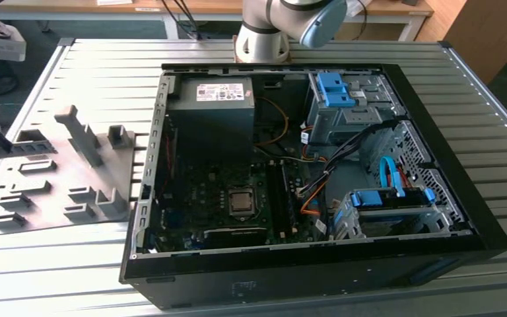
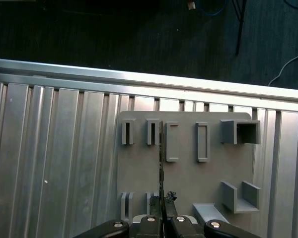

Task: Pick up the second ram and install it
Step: 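Pick up the second ram and move it above second insertion slot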

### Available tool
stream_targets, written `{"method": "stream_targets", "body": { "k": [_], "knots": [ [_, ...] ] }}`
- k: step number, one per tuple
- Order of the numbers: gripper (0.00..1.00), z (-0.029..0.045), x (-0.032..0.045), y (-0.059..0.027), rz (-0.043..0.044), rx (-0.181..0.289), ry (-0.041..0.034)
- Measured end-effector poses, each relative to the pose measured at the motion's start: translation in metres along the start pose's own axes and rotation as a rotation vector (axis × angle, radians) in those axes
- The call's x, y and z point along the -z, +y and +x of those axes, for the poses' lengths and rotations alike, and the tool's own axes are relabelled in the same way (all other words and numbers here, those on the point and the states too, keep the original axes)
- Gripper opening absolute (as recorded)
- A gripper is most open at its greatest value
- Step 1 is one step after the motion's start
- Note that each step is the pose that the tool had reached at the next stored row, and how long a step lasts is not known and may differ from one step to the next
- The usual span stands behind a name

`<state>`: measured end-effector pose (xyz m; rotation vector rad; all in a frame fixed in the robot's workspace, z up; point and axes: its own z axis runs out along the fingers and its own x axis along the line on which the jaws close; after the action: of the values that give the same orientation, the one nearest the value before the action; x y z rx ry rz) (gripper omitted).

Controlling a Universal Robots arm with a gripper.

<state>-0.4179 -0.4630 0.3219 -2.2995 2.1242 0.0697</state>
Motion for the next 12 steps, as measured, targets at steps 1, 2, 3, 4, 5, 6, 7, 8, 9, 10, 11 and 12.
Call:
{"method": "stream_targets", "body": {
  "k": [1,2,3,4,5,6,7,8,9,10,11,12],
  "knots": [
    [0.14,-0.0001,0.0012,0.0,0.0,0.0,0.0],
    [0.14,-0.0001,0.0023,0.0,0.0001,0.0,-0.0001],
    [0.14,-0.0002,0.0035,0.0001,0.0,0.0,-0.0001],
    [0.14,-0.0002,0.0046,0.0001,0.0001,0.0,-0.0001],
    [0.14,-0.0002,0.0058,0.0001,0.0,0.0,0.0],
    [0.14,-0.0003,0.0069,0.0001,0.0001,0.0,0.0],
    [0.14,-0.0003,0.0081,0.0002,0.0,0.0,0.0],
    [0.14,-0.0004,0.0093,0.0002,0.0,0.0,0.0],
    [0.14,-0.0004,0.0105,0.0002,0.0,0.0,-0.0001],
    [0.14,-0.0005,0.0119,0.0003,0.0,0.0,-0.0001],
    [0.14,-0.0005,0.0132,0.0003,0.0001,0.0,-0.0001],
    [0.14,-0.0006,0.0145,0.0003,0.0,0.0,0.0]
  ]
}}
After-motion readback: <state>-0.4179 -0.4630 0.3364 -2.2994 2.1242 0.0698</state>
